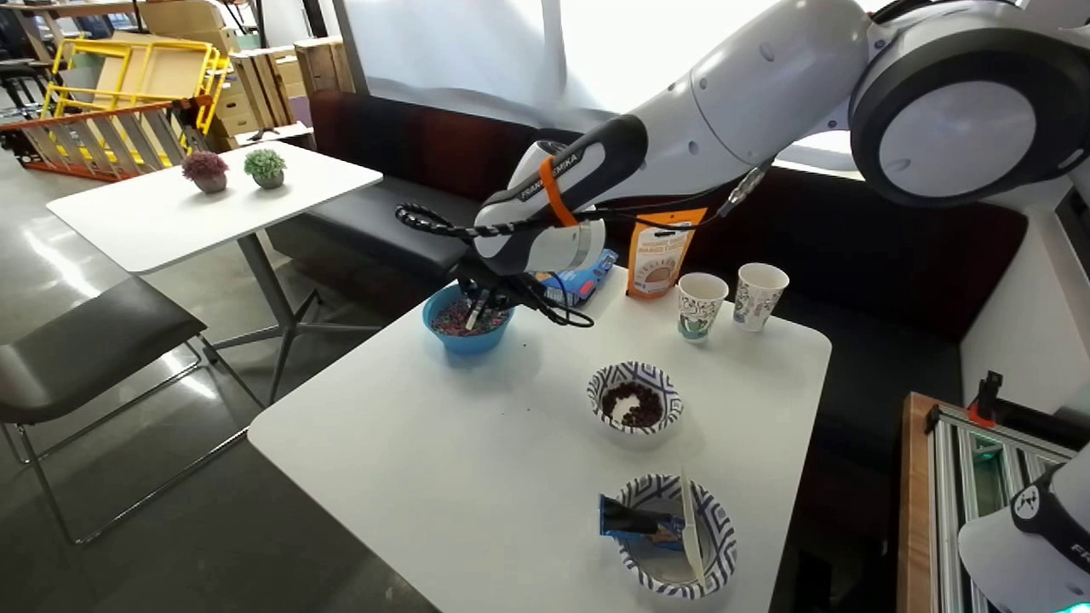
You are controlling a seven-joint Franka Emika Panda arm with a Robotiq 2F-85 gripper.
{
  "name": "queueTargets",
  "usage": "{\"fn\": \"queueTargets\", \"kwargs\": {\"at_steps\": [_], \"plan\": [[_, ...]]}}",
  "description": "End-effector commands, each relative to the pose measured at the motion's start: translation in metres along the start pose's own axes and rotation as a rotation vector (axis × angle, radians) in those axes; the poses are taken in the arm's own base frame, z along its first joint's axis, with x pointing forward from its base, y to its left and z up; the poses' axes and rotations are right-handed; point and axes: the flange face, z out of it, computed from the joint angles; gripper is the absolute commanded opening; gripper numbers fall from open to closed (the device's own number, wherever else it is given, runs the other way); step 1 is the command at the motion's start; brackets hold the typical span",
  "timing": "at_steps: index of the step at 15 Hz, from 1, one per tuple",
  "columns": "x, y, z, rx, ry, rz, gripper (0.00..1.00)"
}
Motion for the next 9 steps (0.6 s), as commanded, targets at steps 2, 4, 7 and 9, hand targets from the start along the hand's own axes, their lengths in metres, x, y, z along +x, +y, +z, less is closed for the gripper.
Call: {"fn": "queueTargets", "kwargs": {"at_steps": [2, 4, 7, 9], "plan": [[-0.0032, 0.0043, -0.0085, -0.036, 0.04, -0.034, 0.04], [-0.0029, 0.0048, -0.01, -0.048, 0.049, -0.053, 0.04], [-0.0019, 0.005, -0.011, -0.062, 0.06, -0.075, 0.04], [-0.0006, 0.0049, -0.0116, -0.073, 0.069, -0.099, 0.04]]}}
